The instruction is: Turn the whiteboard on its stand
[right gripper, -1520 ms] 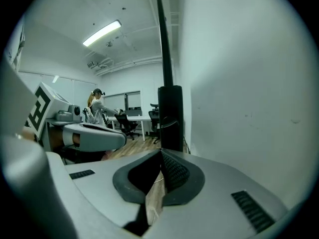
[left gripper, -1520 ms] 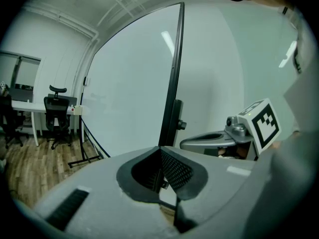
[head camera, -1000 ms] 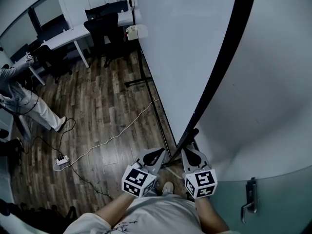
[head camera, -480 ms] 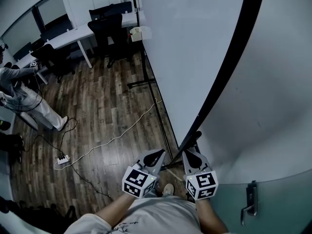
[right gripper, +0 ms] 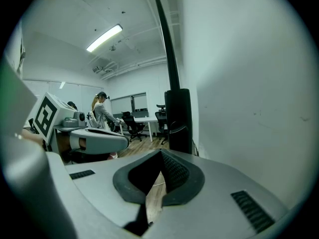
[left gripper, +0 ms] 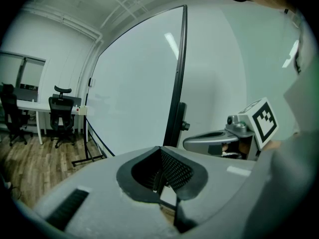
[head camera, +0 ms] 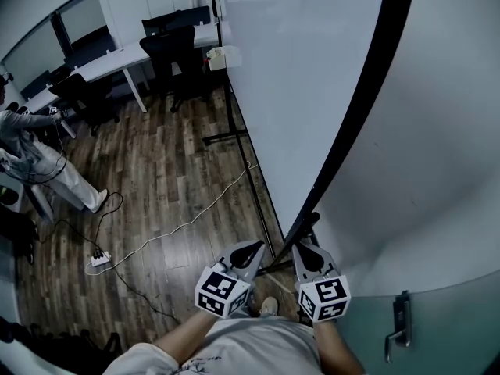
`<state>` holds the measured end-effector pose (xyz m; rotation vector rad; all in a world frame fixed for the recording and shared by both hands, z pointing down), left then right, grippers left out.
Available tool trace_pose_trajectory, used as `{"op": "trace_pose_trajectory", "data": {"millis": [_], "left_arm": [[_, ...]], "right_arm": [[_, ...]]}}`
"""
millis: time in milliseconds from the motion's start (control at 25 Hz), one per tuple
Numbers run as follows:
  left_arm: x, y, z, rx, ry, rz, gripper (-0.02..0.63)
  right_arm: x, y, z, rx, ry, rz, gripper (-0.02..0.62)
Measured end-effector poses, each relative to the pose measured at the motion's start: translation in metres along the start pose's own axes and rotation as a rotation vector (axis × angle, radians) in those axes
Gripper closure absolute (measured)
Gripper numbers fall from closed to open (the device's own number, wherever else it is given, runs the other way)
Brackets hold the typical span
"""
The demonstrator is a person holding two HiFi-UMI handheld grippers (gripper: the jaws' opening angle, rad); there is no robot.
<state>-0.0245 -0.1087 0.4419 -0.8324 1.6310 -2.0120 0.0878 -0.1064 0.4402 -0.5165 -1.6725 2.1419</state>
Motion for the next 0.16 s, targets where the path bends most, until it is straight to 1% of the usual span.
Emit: {"op": "trace_pose_trajectory", "data": {"millis": [160], "left_arm": [[-0.0027,0.0054,-0.0002,0.0,-0.006,0.003,0.595]], "right_arm": [[0.0022,0.0053,-0.0017,-0.004,0.01,0.002,0.589]]}}
Point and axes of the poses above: the fingertips, and each gripper's own axes: z forward along the fingers, x to its left, y out of its top, the point moved 3 cm from there along -z, backward along the fingers, and after that the axes turned 6 degrees about -x, right-handed, at the moved point
